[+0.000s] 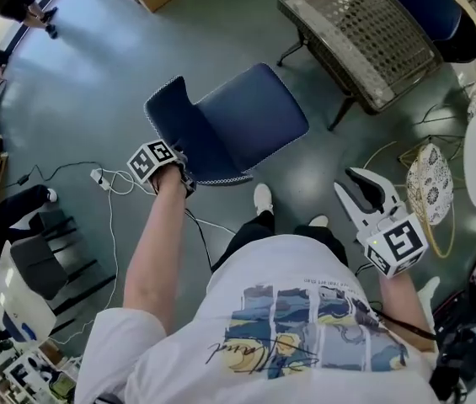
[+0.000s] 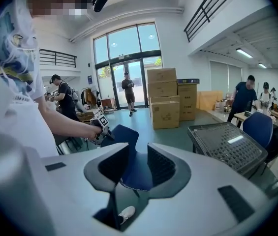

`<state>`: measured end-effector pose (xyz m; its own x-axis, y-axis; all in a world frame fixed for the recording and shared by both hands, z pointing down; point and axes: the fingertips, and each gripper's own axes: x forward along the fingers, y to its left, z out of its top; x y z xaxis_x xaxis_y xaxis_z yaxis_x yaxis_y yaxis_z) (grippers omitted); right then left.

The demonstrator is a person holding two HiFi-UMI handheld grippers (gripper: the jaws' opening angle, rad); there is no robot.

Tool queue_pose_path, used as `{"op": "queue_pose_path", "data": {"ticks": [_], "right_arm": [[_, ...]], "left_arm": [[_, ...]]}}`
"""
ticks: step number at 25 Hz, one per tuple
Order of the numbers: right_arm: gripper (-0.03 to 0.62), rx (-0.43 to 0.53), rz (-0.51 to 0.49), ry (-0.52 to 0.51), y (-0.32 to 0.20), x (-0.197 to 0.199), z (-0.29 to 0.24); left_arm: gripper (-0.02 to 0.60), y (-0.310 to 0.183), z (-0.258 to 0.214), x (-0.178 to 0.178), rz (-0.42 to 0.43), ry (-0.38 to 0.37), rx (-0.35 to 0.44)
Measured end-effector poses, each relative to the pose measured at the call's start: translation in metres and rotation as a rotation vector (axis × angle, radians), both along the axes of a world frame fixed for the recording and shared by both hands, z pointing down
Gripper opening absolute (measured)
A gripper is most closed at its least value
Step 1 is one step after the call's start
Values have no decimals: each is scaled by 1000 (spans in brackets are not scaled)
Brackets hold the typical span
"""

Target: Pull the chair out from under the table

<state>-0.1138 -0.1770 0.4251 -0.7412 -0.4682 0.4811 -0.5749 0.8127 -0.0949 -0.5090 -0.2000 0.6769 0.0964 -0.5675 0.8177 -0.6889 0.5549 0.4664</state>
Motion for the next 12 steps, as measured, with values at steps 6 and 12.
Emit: {"op": "queue_pose_path", "data": {"ticks": [6,12], "right_arm": [[101,-7,-79,2,-1,-39,8],[101,-2,-122,7,7,-50,7]], "left_arm": [[87,38,8,-42,-20,-25,-14],[89,66,8,-56,-23,-43,-22]]}}
